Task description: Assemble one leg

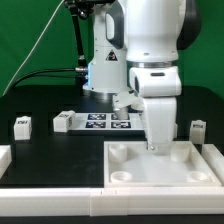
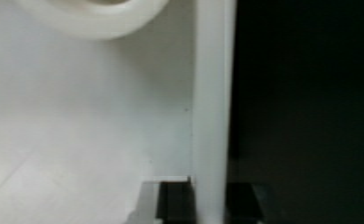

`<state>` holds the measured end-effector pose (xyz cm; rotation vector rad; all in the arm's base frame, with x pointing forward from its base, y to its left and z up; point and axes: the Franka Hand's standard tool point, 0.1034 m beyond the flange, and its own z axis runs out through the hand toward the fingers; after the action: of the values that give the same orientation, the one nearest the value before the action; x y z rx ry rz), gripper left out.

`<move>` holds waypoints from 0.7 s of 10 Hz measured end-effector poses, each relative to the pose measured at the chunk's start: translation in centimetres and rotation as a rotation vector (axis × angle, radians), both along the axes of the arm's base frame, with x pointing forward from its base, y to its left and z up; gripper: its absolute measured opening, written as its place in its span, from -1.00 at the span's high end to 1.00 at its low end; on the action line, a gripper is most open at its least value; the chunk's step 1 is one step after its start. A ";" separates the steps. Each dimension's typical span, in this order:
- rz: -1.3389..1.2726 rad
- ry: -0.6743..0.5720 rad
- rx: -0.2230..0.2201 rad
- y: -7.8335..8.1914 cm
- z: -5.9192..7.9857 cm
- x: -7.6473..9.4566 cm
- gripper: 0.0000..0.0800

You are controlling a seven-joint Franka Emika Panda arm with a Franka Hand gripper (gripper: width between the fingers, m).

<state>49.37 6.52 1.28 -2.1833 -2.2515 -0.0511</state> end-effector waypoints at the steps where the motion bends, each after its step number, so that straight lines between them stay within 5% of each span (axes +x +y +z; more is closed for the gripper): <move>1: -0.002 0.009 -0.003 0.3 0.0 -0.1 0.85; 5: -0.002 0.017 -0.005 0.2 0.0 -0.2 0.85; 6: -0.002 0.017 -0.005 0.2 0.0 -0.2 0.68; 7: -0.003 0.017 -0.005 0.2 -0.1 -0.2 0.26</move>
Offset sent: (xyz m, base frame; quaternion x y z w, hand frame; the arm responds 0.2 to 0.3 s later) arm 0.0000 0.0000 0.0000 0.0000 0.0000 0.0000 1.0000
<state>49.20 6.71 1.23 -2.1803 -2.2423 -0.0264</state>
